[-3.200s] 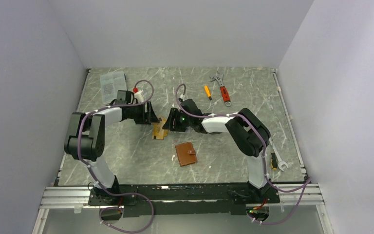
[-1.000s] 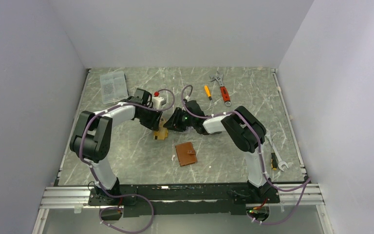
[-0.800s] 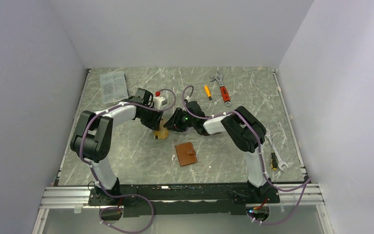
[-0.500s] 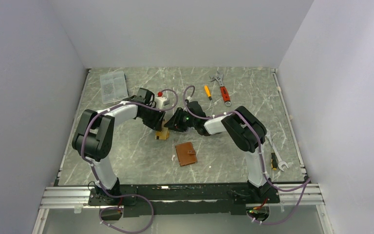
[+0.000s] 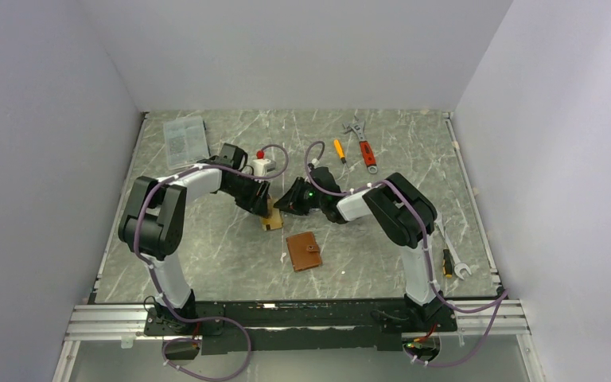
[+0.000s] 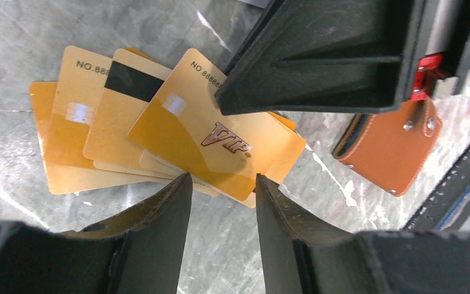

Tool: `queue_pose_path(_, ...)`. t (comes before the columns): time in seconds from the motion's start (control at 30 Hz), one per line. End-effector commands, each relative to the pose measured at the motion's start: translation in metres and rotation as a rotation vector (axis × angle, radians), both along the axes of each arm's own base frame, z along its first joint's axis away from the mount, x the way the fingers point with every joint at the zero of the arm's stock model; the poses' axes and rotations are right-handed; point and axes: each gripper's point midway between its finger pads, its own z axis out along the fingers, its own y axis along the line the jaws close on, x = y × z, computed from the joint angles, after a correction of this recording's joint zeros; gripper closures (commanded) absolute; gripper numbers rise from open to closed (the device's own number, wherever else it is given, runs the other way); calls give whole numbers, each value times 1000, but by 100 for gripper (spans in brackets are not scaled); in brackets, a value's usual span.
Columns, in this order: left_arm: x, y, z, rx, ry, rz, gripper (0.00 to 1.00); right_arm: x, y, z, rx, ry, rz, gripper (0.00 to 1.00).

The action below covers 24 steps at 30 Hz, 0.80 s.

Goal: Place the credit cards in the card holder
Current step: Pick up the credit card from the center of the board.

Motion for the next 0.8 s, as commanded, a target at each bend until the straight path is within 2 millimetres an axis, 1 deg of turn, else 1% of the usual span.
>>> queue_pose_path(0.0,3,-23,21,-155,-13,-79,53,-9,1,-5,-8,19,13,82)
queue_pose_path(0.13,7,-23,20,-161,-8,-69,53,-9,1,1,-2,4,14,90)
queue_pose_path(0.27,10,-18,20,-157,-12,-45,54,-7,-2,12,-18,-35,10,95)
queue_pose_path(0.4,17,-4,21,-125,-23,-8,54,-6,-1,24,-49,-87,24,98)
queue_pose_path(0.47,22,7,22,-101,-38,23,55,-6,3,31,-68,-121,36,98)
queue_pose_path(0.63,26,26,35,-119,-52,80,51,-7,14,48,-114,-206,63,99)
queue_pose_path(0.77,19,30,41,-174,-20,106,44,-6,18,56,-96,-226,64,100)
